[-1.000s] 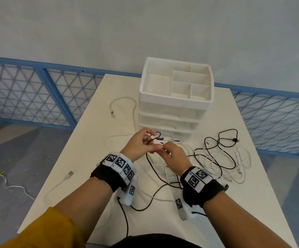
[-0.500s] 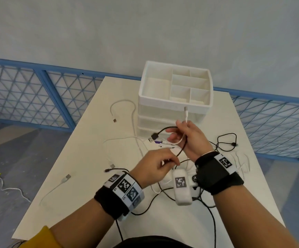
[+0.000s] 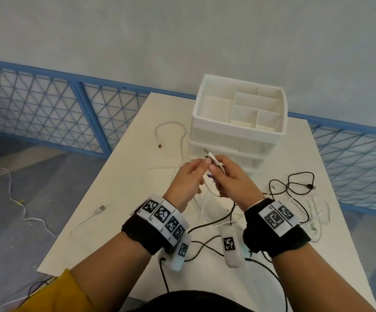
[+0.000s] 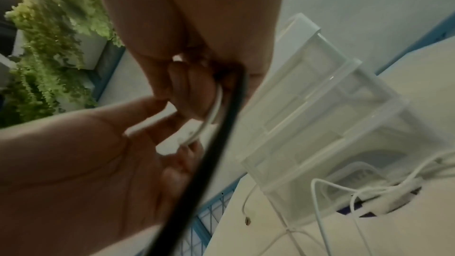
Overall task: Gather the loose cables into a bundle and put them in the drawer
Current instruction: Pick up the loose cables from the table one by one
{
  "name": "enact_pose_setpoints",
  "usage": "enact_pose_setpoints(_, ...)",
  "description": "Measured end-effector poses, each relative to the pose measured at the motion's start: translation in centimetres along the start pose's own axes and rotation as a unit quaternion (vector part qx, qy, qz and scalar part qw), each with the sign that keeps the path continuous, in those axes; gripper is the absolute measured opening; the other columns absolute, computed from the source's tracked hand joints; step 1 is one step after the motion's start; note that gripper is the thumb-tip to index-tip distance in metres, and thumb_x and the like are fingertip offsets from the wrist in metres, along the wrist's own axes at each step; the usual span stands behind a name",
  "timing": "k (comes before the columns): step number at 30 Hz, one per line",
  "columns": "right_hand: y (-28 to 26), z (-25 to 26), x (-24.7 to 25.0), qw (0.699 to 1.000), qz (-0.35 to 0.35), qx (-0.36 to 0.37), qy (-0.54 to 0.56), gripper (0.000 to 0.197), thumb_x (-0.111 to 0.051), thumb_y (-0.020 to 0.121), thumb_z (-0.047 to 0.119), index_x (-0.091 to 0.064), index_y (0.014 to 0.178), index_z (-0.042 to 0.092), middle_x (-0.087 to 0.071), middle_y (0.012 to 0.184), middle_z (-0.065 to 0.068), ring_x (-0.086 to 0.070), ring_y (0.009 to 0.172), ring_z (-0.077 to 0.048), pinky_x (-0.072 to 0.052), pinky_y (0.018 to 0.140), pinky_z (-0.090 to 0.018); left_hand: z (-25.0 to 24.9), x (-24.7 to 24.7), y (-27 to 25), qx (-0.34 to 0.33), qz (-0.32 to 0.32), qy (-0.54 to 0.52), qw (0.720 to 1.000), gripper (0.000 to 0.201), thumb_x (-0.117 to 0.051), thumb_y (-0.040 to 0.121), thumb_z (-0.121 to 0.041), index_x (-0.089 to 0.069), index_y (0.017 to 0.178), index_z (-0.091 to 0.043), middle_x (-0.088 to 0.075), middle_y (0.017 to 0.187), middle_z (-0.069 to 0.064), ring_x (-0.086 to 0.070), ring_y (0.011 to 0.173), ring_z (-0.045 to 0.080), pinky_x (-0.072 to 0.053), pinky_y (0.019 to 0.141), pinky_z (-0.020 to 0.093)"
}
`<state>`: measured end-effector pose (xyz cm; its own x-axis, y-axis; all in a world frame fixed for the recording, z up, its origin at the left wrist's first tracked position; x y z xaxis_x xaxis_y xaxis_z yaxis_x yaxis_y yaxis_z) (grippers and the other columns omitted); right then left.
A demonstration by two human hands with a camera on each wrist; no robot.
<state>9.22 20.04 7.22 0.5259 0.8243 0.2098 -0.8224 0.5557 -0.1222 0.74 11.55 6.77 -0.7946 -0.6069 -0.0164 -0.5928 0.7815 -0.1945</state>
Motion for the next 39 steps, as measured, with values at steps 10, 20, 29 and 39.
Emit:
enact_pose_setpoints(10,1.4,0.0,-0.7,0.981,-0.062,0.019,-0.183,0.034,-0.046,0.093,0.028,-0.047,0.062,0.017,-0.038,0.053,0.003,-0.036,0.049,-0.015,-0.03,0.05,-0.026,7.4,15.3,1.3,0.095,-0.202,0.386,0.895,0.026,-0.051,0.088,-0.02,-0.064,0.108,-0.009,-0.066,0.105,0.015,-0.064,0.085,0.021,-0.047,0.081,0.029)
enact_pose_setpoints(20,1.3,-0.9,-1.8,0.987,-0.03,-0.042,-0.152,0.028,-0.045,0.094,0.031,-0.044,0.072,0.014,-0.038,0.062,0.002,-0.032,0.053,-0.013,-0.026,0.051,-0.025,13.6,19.7,-0.3,0.25,-0.127,0.465,0.84,0.017,-0.056,0.083,-0.016,-0.061,0.094,-0.004,-0.064,0.105,0.017,-0.059,0.092,0.032,-0.046,0.077,0.033)
enact_pose_setpoints(29,1.9,-2.2,-5.1,0.998,0.01,-0.039,-0.043,0.016,-0.038,0.097,0.023,-0.045,0.083,0.024,-0.06,0.085,-0.002,-0.06,0.081,-0.017,-0.05,0.075,-0.031,3.3,7.2,1.9,-0.025,-0.02,0.061,0.998,0.012,-0.064,0.078,-0.003,-0.062,0.077,-0.015,-0.062,0.072,0.002,-0.057,0.065,0.01,-0.047,0.06,0.011)
enact_pose_setpoints(39,1.2,-3.7,-3.0,0.989,-0.028,-0.088,0.117,0.016,-0.038,0.097,0.009,-0.051,0.106,0.009,-0.048,0.068,-0.004,-0.042,0.038,-0.006,-0.045,0.046,-0.022,7.7,10.7,6.2,-0.017,0.062,0.424,0.903,0.032,-0.053,0.082,0.002,-0.063,0.111,-0.009,-0.056,0.112,0.009,-0.055,0.099,0.015,-0.038,0.087,0.019)
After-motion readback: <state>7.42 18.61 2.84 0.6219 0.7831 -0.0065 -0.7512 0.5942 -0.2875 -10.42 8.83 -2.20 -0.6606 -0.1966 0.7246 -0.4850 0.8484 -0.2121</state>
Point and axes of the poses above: each hand's wrist, its own y-axis towards the middle knuckle, its own x-axis out of the back of the hand, z = x × y, the point moved 2 cm from there along y, towards the middle knuckle
